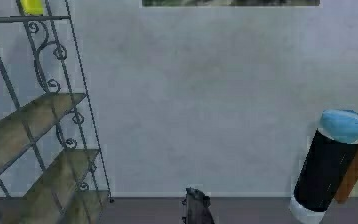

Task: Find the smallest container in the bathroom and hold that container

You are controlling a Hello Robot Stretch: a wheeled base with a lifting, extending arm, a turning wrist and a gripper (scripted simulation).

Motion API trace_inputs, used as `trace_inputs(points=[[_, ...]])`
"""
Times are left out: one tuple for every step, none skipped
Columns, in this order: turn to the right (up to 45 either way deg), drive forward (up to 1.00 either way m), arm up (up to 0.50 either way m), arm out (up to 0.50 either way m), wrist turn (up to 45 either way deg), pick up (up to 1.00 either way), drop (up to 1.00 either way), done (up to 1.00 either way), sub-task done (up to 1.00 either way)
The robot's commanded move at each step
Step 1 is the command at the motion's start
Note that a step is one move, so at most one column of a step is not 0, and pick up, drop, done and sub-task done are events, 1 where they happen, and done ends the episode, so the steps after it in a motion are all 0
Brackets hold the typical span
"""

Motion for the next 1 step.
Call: trace_inputs(points=[[45.0, 0.00, 0.00, 0.00, 0.0, 0.00, 0.00, 0.00, 0.00]])
